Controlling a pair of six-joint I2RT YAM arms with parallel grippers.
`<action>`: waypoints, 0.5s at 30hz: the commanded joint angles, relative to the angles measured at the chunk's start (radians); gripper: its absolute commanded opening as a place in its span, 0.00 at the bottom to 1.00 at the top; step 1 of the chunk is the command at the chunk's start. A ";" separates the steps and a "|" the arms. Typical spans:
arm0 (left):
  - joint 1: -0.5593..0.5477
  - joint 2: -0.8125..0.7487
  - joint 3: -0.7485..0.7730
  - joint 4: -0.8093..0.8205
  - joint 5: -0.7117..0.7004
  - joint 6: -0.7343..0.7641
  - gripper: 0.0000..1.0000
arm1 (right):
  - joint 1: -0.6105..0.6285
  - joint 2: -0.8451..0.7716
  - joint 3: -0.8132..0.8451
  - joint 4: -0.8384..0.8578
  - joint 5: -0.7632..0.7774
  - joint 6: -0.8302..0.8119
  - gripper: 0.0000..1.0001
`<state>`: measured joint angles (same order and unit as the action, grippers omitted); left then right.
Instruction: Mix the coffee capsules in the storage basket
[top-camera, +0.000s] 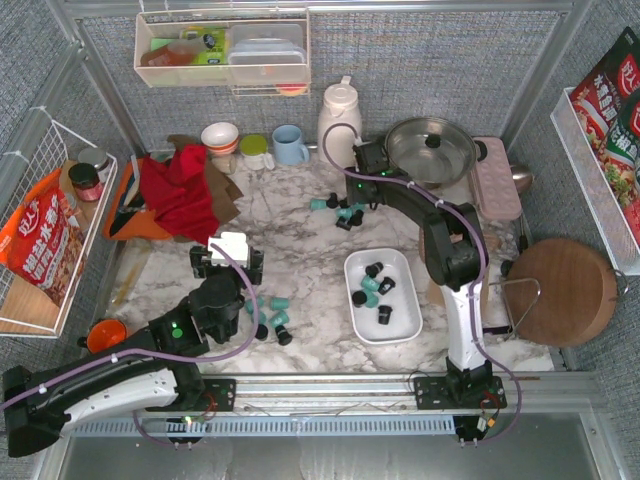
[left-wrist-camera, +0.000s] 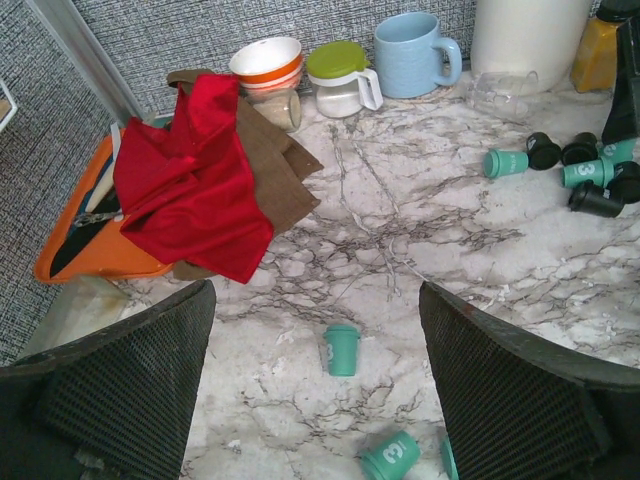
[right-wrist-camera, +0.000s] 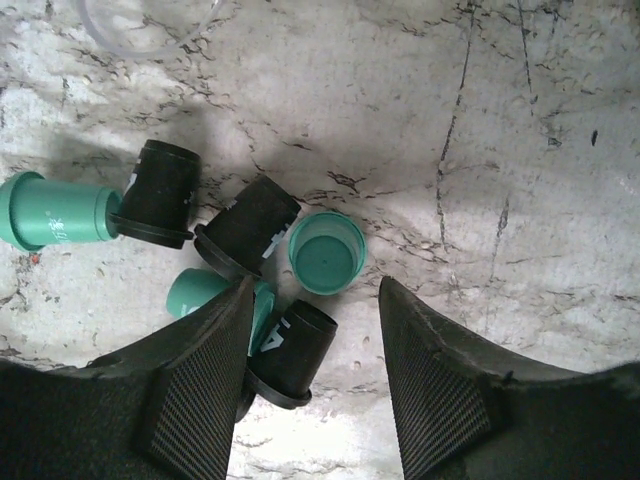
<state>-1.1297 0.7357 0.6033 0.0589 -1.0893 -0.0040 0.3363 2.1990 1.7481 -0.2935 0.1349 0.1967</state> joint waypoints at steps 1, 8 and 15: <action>0.002 -0.005 0.007 0.023 -0.009 0.004 0.91 | 0.007 0.018 0.019 0.022 0.027 -0.018 0.57; 0.001 -0.016 0.008 0.013 -0.008 -0.002 0.91 | 0.009 0.093 0.110 -0.038 0.072 -0.049 0.56; 0.001 -0.028 0.009 0.008 -0.015 -0.003 0.91 | 0.010 0.102 0.124 -0.049 0.051 -0.040 0.43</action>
<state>-1.1297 0.7155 0.6037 0.0578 -1.0935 -0.0048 0.3431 2.3054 1.8668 -0.3271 0.1860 0.1562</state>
